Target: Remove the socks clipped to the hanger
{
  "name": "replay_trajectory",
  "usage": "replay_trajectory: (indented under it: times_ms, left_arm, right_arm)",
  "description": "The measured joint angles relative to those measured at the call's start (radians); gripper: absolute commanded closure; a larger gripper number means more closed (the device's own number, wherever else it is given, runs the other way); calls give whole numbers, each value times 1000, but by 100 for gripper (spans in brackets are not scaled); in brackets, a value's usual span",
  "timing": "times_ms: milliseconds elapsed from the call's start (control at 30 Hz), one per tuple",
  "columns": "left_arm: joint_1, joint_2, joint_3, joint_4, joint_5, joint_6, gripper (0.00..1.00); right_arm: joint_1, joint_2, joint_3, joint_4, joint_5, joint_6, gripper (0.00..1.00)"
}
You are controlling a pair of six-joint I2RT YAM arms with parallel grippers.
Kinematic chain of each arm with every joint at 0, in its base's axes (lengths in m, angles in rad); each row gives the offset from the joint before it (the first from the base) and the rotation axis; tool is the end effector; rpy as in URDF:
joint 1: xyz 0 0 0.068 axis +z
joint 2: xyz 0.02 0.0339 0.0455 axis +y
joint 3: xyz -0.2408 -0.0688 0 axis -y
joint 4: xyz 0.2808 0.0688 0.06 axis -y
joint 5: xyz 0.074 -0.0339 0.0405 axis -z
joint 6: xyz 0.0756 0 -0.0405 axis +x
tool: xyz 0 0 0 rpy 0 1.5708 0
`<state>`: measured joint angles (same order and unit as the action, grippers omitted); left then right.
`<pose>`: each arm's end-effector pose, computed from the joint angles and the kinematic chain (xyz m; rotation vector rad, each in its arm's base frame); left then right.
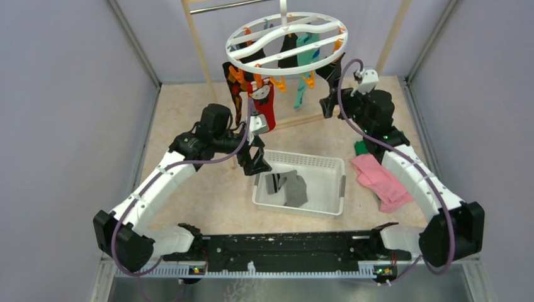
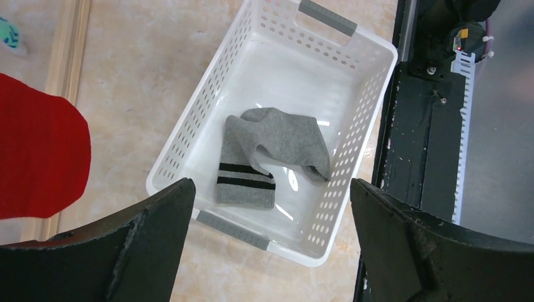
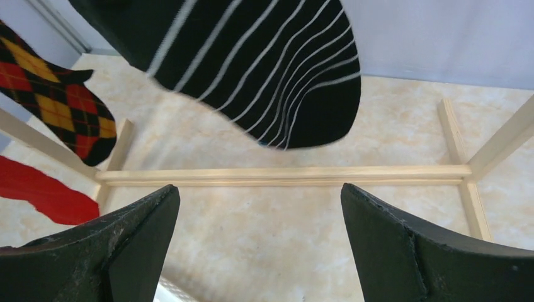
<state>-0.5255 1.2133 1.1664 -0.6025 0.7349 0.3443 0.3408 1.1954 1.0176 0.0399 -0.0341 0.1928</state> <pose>0.2537 -0.2057 0.3072 1.2668 1.7607 -0.9124 0.3449 0.1250 0.3264 -0.1532 1.7202 0.4249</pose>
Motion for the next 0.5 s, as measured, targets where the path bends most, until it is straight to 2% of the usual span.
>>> replay_trajectory:
  times_ms: [133, 267, 400, 500]
  left_arm:
    - [2, -2, 18, -14, 0, -1, 1]
    - [19, -7, 28, -37, 1, -2, 1]
    - [34, -7, 39, -55, 5, -2, 1]
    - [39, -7, 53, -64, 8, -2, 1]
  right_arm:
    - [-48, 95, 25, 73, -100, -35, 2]
    - [-36, 108, 26, 159, -127, -45, 9]
    - [-35, 109, 32, 210, -127, -84, 25]
    - [-35, 123, 48, 226, -128, -122, 47]
